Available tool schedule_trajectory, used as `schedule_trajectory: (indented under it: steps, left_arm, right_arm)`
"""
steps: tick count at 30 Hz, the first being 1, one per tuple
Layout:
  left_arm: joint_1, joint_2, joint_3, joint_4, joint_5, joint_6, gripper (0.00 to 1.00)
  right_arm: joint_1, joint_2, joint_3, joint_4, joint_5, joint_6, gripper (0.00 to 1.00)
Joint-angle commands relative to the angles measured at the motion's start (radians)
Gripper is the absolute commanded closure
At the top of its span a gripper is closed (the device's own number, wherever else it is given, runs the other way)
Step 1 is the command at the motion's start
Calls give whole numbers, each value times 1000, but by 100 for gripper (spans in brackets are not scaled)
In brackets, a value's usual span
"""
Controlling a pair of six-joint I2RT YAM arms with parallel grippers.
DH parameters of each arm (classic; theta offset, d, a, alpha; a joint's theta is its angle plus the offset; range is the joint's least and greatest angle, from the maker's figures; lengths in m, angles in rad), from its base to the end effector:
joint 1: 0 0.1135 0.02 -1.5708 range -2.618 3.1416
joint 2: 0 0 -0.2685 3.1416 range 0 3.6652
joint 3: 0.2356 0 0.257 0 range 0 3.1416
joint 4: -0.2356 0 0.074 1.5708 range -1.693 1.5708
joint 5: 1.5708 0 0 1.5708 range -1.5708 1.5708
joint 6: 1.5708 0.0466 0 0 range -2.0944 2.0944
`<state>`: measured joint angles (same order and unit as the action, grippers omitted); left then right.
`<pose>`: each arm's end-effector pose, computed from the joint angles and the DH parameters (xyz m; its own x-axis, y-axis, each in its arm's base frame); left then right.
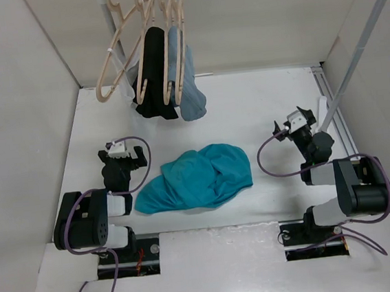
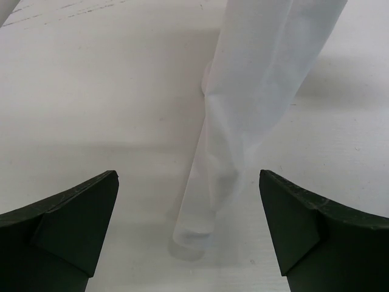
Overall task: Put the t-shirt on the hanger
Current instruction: Grab the tshirt from the pile
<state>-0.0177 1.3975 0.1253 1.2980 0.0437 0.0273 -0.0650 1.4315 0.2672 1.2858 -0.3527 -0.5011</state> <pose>0.2250 -0.0060 0.1599 0.0275 0.0268 -0.9993 0.0606 0.9978 0.0284 0.2540 -0.0004 0.1879 0.2412 -0.4675 -0.8505 -0.1885 0.8371 -0.5136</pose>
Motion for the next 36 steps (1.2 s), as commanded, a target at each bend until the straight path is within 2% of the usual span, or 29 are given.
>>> schedule_trajectory:
  steps: [1,5,6,7,8,10,11,12,13,14,15,18,19,21,22,24,25,26,27,28,29,31,32,33,34,35,36]
  left_arm:
    - [-2,-14,27,221,-5,-20,0]
    - [-11,-23,27,228,31,18,0]
    - [-11,-70,13,242,62,19,0]
    - [-11,-110,-4,227,62,19,0]
    - [-11,-167,-13,186,94,19,0]
    - [-11,-315,35,-1,183,121,0]
    - [-11,-448,75,-284,264,234,0]
    - [-30,-495,115,-422,397,346,0]
    - [-45,-529,184,-551,447,541,0]
    - [-71,-581,210,-671,465,587,0]
    - [-82,-601,227,-827,428,588,0]
    - [-91,-662,237,-986,358,591,0]
    - [-91,-673,237,-1028,358,618,0]
    - [-91,-693,270,-1109,358,681,0]
    - [-91,-707,283,-1176,367,719,0]
    - [-91,-716,319,-1229,367,720,0]
    - [-91,-716,330,-1271,380,709,0]
    - [-91,-716,342,-1293,380,695,0]
    - [-91,-716,364,-1310,395,695,0]
    - [-91,-716,375,-1324,395,680,0]
    - [-91,-716,385,-1347,406,659,0]
    - [-91,-707,413,-1371,427,629,0]
    - [-91,-697,424,-1434,447,644,0]
    - [-91,-697,424,-1472,509,684,0]
    - [-91,-686,439,-1518,545,789,0]
    - [-91,-675,439,-1567,580,862,0]
    - [-91,-675,439,-1674,640,937,0]
  right_arm:
    - [2,-6,30,27,-20,-4,1]
    - [29,-45,32,-35,10,-22,1]
    - [49,-69,32,-36,90,-22,1]
    - [71,-88,21,-36,90,-22,1]
    - [85,-120,21,-107,90,-36,1]
    - [129,-251,107,-295,90,-117,1]
    - [149,-285,144,-469,109,-146,1]
    - [189,-311,179,-546,145,-175,1]
    - [212,-331,244,-610,177,-204,1]
    - [232,-354,274,-667,222,-250,1]
    - [255,-355,305,-772,333,-275,1]
    - [381,-316,429,-952,577,-382,1]
    - [449,-294,458,-983,754,-414,1]
    - [510,-217,533,-1004,919,-467,1]
    - [531,-192,558,-1004,1068,-458,1]
    - [541,-129,660,-1004,1202,-230,1]
    - [553,-119,700,-1078,1345,-118,1]
    - [583,-118,746,-1141,1397,-17,1]
    - [596,-109,804,-1180,1385,36,1]
    - [605,-121,828,-1230,1303,36,3]
    - [605,-132,849,-1354,1015,-5,7]
    - [639,-151,866,-1463,716,-68,9]
    - [663,-161,866,-1529,614,-68,9]
    - [741,-161,825,-1551,571,-68,7]
    - [787,-174,802,-1568,571,-51,7]
    - [838,-195,776,-1580,598,-15,1]
    - [891,-207,750,-1580,645,5,1]
